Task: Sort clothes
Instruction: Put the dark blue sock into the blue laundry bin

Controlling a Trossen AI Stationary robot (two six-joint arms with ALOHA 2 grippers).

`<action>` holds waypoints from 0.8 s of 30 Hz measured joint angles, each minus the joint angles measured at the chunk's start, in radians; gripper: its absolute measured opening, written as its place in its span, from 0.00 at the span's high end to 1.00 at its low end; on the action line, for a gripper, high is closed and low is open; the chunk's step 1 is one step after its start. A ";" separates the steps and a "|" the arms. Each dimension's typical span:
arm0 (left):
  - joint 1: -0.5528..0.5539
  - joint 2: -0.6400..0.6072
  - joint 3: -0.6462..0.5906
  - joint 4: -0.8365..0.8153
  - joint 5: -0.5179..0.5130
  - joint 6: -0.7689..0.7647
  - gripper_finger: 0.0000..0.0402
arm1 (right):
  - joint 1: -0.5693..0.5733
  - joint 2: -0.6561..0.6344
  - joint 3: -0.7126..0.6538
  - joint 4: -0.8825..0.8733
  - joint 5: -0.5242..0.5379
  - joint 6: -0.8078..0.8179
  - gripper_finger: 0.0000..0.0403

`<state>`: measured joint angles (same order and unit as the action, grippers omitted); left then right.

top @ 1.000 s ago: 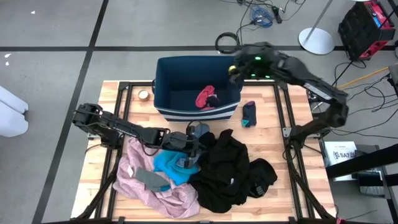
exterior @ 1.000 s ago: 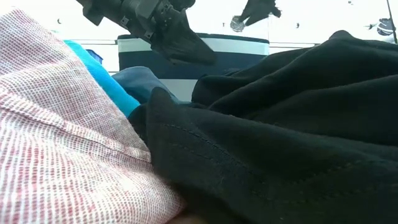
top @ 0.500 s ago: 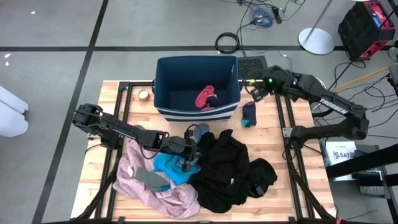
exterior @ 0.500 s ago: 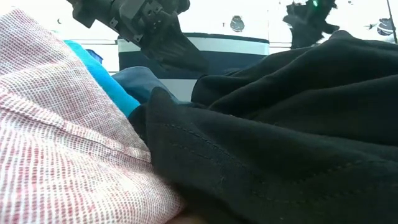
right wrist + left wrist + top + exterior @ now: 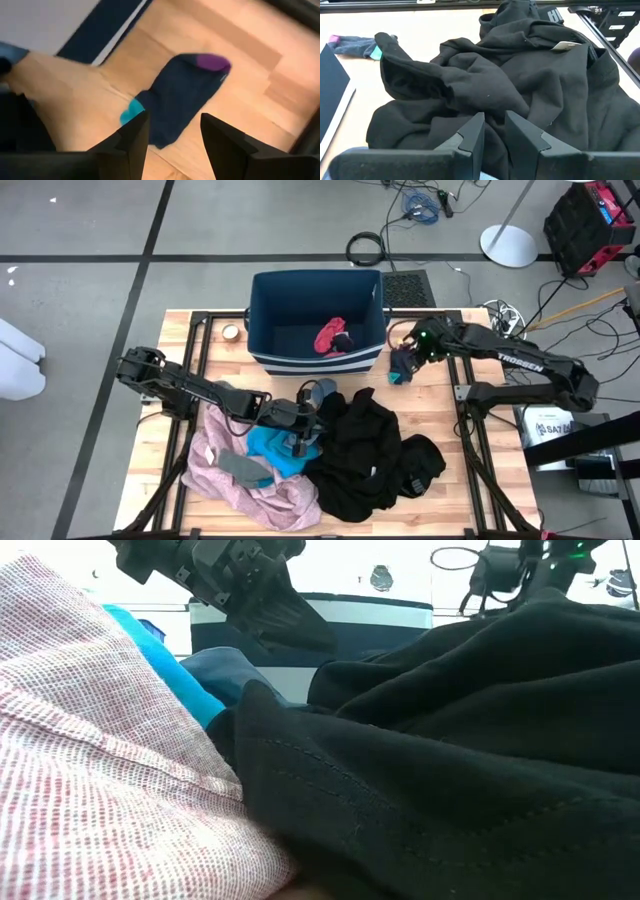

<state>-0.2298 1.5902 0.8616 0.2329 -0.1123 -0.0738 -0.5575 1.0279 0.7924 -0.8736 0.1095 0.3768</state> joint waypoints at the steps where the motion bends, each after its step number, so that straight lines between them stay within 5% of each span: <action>1: 0.000 0.000 0.000 0.000 0.000 0.000 0.78 | 0.000 0.011 -0.006 0.007 -0.008 -0.003 0.57; 14: 0.000 0.000 0.000 0.012 -0.014 0.001 0.78 | 0.010 0.174 -0.014 0.037 -0.090 -0.064 0.37; 24: 0.000 0.000 0.000 0.000 -0.015 0.001 0.78 | 0.082 0.229 -0.114 0.214 -0.088 -0.096 0.34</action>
<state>-0.2295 1.5902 0.8616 0.2331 -0.1272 -0.0725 -0.4760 1.2570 0.6780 -0.6598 0.0217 0.2812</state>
